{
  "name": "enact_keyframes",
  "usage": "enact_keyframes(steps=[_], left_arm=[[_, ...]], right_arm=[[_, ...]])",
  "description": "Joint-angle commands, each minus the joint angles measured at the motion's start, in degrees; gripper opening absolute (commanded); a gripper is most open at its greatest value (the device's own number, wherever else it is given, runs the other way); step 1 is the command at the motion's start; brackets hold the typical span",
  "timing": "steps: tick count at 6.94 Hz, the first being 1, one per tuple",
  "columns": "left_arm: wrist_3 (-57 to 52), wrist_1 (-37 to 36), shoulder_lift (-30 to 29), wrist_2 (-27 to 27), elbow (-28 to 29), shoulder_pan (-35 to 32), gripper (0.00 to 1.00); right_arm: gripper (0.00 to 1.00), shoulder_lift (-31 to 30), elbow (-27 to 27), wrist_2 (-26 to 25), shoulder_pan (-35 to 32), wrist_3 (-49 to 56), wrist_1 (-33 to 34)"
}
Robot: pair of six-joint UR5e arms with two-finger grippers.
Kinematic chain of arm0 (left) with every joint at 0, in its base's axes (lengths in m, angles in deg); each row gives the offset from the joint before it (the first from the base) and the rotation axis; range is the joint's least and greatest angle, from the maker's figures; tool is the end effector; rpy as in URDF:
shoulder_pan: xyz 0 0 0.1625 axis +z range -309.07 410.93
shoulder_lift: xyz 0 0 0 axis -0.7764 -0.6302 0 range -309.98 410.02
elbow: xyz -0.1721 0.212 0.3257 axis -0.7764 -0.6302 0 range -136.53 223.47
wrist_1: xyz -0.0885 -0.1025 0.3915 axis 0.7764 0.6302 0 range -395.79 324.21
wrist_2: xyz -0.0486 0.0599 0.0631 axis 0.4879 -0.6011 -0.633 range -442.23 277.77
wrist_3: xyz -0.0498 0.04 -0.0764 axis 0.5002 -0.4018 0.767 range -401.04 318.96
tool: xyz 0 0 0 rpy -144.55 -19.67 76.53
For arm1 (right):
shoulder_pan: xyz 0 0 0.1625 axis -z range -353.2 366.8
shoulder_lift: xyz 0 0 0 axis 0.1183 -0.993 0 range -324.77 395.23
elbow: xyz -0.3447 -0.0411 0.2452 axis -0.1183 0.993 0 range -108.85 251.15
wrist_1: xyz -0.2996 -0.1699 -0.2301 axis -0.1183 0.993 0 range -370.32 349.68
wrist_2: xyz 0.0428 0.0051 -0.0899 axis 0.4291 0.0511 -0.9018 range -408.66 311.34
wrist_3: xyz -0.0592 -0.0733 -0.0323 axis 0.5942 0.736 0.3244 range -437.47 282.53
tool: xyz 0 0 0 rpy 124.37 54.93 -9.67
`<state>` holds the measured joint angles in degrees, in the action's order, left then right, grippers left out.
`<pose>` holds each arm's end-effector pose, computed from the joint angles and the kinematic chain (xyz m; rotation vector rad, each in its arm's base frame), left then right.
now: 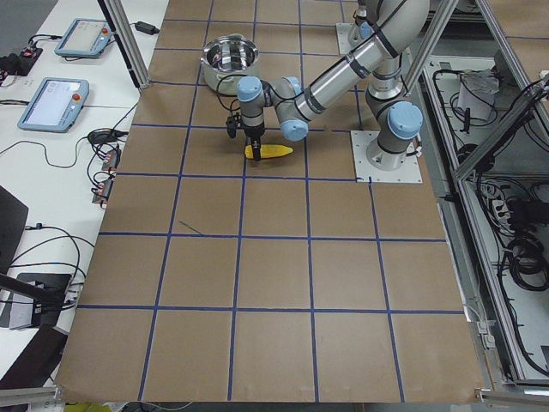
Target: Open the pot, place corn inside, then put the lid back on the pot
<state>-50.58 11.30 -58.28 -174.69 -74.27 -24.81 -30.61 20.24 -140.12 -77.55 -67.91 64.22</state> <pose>-0.0020 -0.5163 0.1789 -0.1259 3.1068 0.0967 0.0659 -0.6613 0.5508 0.1066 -3.1156 -0.0199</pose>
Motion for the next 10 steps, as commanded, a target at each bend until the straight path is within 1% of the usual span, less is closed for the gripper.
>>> enact_keyframes(steps=[1,2,3,4,5,6,7,8,10], left_arm=[[0.2,0.5,-0.3,-0.2,0.6,0.0,0.25],[0.3,0.9,0.4,-0.1,1.0,0.0,0.15],[2.8,6.1,1.0,0.1,3.5,-1.4,0.11],[7.3,12.6,1.7,0.3,8.7,-3.6,0.1],[11.4,21.7,2.3,1.0,16.4,-7.4,0.1],[15.4,27.6,1.9,3.0,23.3,-10.7,0.1],[17.1,31.6,0.8,5.1,29.7,-13.5,0.1],[17.3,32.3,-0.9,5.4,34.7,-16.6,0.1],[18.5,32.5,-6.3,5.0,45.3,-22.8,0.1]], right_arm=[[0.02,0.9,0.0,0.1,0.5,-0.8,0.6],[0.02,1.0,0.1,0.2,0.5,-0.8,1.6],[0.02,1.0,0.0,0.1,0.6,-0.8,1.6],[0.02,1.2,0.0,0.1,0.6,-0.8,1.7],[0.02,1.5,0.0,0.1,0.5,-1.1,2.1],[0.03,1.8,0.0,-0.1,0.5,-1.1,2.2],[0.03,1.9,0.0,-0.1,0.5,-1.1,2.2],[0.02,1.9,-0.1,0.0,0.3,-1.2,2.2],[0.02,2.1,-0.1,0.0,0.5,-1.1,2.0]])
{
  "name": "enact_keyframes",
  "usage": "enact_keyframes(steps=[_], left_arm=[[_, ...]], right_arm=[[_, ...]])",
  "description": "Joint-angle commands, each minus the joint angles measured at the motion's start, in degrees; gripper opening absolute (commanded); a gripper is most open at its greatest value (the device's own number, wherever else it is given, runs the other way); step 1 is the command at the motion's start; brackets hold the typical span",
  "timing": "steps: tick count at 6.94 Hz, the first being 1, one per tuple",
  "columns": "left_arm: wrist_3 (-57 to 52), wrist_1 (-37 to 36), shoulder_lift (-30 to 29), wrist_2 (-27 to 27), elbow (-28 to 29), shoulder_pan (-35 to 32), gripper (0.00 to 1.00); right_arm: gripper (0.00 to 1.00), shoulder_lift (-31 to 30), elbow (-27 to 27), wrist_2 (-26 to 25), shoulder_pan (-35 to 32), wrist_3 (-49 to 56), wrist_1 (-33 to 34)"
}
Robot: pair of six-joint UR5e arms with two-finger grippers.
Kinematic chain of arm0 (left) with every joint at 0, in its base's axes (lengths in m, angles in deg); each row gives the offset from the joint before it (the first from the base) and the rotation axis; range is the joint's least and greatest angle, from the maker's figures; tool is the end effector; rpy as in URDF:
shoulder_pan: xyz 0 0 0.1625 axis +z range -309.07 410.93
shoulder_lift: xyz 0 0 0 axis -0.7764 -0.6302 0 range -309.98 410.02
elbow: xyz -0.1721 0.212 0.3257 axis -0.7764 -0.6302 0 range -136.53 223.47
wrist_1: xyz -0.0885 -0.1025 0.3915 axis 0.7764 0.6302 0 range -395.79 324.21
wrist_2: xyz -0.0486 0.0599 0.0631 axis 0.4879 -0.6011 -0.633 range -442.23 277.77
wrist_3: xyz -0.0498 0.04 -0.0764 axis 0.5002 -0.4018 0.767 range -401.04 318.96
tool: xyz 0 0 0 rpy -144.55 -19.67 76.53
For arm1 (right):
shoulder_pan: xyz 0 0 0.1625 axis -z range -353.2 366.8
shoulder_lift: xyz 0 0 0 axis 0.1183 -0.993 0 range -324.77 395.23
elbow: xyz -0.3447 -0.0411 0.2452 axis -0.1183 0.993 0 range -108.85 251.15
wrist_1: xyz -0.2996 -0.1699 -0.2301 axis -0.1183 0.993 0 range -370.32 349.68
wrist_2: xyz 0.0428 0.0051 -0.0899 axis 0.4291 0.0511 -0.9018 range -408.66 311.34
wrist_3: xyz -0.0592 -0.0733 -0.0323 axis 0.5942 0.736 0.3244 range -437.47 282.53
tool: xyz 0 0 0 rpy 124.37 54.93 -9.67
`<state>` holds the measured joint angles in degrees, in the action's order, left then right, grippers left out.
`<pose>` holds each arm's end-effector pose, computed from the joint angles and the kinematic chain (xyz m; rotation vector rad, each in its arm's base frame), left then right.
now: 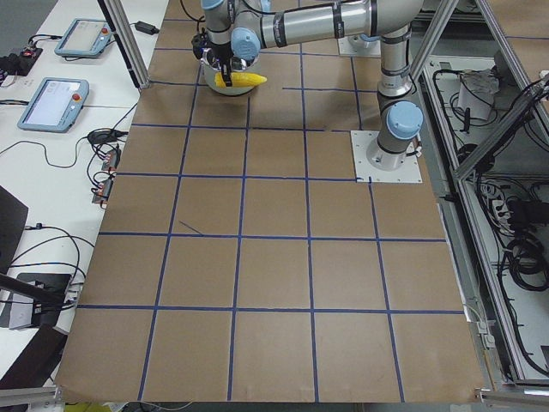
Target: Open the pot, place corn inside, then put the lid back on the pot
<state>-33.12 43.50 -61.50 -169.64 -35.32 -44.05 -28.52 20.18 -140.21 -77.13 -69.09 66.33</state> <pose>-0.1931 -0.6278 0.3890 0.0789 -3.0949 0.0031 0.0591 -0.6792 0.5298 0.0630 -3.1153 -0.0210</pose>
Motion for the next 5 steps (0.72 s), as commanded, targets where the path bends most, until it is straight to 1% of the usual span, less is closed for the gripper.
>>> enact_keyframes(steps=[1,2,3,4,5], left_arm=[[2.9,0.3,-5.6,0.2,10.3,-5.5,0.1],[3.1,-0.4,-8.6,0.4,12.8,-7.6,0.1],[3.2,-1.0,-11.0,0.3,14.1,-9.3,0.11],[3.5,-2.8,-12.4,0.4,15.1,-10.4,0.11],[5.0,-3.2,-13.6,0.4,16.2,-11.6,0.11]], right_arm=[[0.02,0.0,0.0,0.1,0.0,0.1,-0.1],[0.02,0.1,0.0,0.0,0.0,0.1,-0.1],[0.02,0.1,0.0,0.1,0.0,0.1,0.0],[0.02,0.2,0.0,0.0,0.0,0.1,-0.1],[0.02,0.2,-0.1,0.0,0.0,0.0,-0.1]])
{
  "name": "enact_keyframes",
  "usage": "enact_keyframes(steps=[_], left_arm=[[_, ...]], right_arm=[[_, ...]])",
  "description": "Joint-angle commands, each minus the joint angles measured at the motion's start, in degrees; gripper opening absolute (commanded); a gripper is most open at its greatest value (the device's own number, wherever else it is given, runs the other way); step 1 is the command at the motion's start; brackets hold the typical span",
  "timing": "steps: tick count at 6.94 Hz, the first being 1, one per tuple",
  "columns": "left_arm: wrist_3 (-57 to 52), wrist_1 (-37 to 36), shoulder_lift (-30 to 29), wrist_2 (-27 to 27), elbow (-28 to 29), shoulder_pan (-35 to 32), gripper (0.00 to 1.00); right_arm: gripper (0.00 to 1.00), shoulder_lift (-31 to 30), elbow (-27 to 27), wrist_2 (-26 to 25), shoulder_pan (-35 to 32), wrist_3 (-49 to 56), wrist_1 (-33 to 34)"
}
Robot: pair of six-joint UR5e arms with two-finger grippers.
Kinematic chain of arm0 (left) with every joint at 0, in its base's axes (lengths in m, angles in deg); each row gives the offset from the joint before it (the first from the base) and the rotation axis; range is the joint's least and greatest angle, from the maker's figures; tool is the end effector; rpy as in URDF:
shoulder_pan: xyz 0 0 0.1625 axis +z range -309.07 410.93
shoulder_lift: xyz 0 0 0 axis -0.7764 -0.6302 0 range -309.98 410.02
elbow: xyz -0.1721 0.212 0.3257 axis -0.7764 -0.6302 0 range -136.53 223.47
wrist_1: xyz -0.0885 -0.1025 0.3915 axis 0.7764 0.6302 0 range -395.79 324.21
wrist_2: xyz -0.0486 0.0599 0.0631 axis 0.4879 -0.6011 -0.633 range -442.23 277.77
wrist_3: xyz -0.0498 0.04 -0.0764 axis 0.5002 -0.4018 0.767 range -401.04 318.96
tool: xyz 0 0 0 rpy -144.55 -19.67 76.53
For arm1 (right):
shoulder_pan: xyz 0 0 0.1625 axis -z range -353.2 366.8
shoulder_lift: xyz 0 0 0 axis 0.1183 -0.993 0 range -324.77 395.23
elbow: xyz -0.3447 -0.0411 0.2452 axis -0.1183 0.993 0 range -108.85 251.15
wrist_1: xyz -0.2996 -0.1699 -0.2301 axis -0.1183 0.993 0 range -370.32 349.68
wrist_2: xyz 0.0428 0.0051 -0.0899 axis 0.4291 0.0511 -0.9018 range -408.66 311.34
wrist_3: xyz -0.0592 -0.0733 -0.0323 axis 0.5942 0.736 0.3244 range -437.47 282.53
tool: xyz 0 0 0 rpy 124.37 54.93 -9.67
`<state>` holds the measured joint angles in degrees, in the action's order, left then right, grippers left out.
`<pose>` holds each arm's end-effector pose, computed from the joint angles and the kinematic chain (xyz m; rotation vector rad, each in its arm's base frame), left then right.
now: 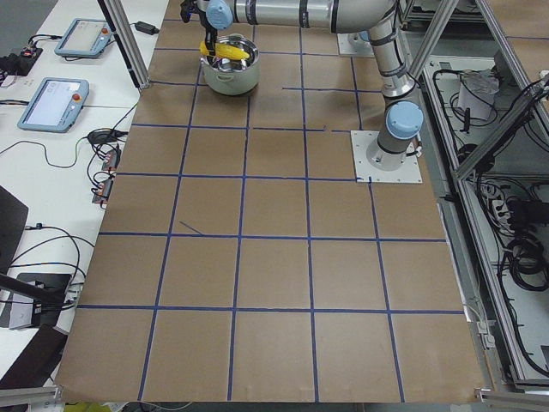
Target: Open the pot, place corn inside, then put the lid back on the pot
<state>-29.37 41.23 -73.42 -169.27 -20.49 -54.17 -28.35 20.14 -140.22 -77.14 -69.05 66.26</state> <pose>-0.3244 -0.6707 0.3774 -0.0959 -3.0647 0.1272 0.0591 -0.6801 0.5274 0.0645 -3.1156 -0.0286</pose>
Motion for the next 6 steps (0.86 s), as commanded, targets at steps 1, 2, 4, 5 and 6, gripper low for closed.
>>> enact_keyframes(steps=[1,2,4,5,6], left_arm=[[2.8,-0.8,-2.9,-0.1,2.2,-2.6,0.11],[2.9,-0.8,-3.9,-0.8,1.6,-3.7,0.11],[3.1,-0.9,-6.1,-0.8,2.1,-5.3,0.14],[3.1,-1.0,-6.5,-0.9,2.0,-5.4,0.22],[3.1,-1.0,-6.6,-0.9,1.8,-5.4,0.73]], right_arm=[[0.02,0.0,-0.1,-0.1,0.0,0.0,0.1],[0.02,0.0,-0.3,-0.2,0.0,0.0,0.1],[0.02,0.0,-0.5,-0.3,0.0,-0.1,0.1],[0.02,0.1,-0.6,-0.4,0.0,-0.1,0.1],[0.02,0.0,-0.6,-0.4,0.0,-0.1,0.1]])
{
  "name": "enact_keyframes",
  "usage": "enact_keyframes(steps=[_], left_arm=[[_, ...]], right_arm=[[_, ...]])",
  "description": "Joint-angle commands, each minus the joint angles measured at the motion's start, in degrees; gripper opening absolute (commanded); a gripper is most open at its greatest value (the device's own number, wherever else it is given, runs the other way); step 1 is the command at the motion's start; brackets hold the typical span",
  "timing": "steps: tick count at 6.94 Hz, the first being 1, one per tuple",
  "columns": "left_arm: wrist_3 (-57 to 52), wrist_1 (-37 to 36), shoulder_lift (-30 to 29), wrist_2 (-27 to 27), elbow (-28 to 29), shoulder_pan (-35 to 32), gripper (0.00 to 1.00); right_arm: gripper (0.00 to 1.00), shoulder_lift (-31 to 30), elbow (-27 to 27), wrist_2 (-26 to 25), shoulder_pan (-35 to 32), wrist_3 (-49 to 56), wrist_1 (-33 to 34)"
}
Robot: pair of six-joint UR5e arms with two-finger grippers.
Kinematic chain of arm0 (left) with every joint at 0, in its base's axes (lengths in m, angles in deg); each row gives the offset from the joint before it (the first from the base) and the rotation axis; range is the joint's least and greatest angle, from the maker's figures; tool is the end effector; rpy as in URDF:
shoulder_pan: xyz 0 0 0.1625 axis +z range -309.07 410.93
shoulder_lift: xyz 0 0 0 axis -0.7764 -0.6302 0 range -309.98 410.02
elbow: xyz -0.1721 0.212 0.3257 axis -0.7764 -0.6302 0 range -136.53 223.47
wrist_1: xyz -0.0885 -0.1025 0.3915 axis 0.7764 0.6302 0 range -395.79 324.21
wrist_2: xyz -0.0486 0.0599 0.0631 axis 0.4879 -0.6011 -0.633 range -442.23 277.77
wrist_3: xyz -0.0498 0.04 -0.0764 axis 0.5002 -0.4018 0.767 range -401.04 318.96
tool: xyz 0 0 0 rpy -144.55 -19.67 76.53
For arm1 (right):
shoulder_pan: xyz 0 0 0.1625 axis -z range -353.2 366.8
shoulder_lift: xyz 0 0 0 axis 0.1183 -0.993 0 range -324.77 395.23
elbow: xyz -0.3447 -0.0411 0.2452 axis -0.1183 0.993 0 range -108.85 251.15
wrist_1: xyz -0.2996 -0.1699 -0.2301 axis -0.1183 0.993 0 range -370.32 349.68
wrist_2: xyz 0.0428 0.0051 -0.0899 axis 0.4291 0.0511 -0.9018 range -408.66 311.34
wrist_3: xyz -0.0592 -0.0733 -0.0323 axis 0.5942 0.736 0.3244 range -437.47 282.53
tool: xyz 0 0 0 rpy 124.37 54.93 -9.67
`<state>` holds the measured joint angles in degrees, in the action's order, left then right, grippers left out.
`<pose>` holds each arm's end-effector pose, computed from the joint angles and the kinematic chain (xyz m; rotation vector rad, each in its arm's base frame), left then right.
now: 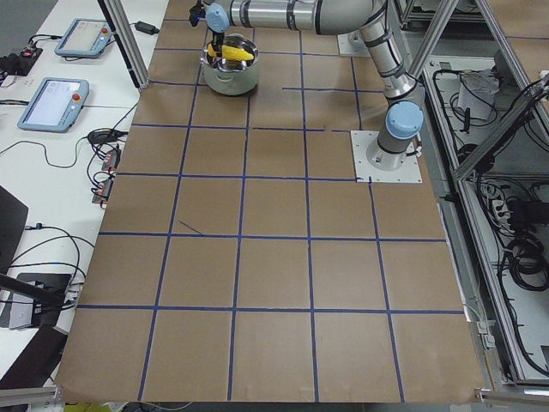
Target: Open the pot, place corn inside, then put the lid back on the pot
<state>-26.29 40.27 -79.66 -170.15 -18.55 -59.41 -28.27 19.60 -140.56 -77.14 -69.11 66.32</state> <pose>-0.3922 -0.6640 0.3146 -0.1523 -3.0911 0.0410 0.0584 -0.6805 0.5221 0.0631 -3.1108 -0.0448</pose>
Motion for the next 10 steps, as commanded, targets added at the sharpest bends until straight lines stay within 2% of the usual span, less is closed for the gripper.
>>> enact_keyframes(steps=[1,4,6,7,8,9,10], left_arm=[[-0.2,0.1,-0.6,-0.2,-0.4,-0.3,1.0],[-0.3,0.1,-0.2,-0.2,0.1,-0.3,1.0],[-1.3,1.3,3.6,-0.1,-1.0,2.2,1.0],[-1.9,4.3,7.5,0.3,-2.2,5.5,1.0],[-7.6,8.5,12.8,-0.1,-4.2,9.5,1.0],[-11.4,10.5,17.2,-0.2,-7.4,13.0,1.0],[-13.9,10.8,22.6,-0.3,-12.9,16.4,1.0]], right_arm=[[0.03,0.0,0.0,0.0,0.0,0.0,0.0],[0.03,0.9,0.4,0.1,-0.2,0.1,0.2],[0.03,0.3,0.1,0.4,-1.0,0.3,-0.1],[0.02,0.7,-1.2,0.4,-4.6,-0.2,0.3],[0.02,0.7,-3.5,0.4,-8.7,-4.0,4.6],[0.02,0.1,-8.5,-0.3,-12.7,-8.1,10.6],[0.02,-0.5,-13.8,-0.7,-16.7,-11.7,17.6]])
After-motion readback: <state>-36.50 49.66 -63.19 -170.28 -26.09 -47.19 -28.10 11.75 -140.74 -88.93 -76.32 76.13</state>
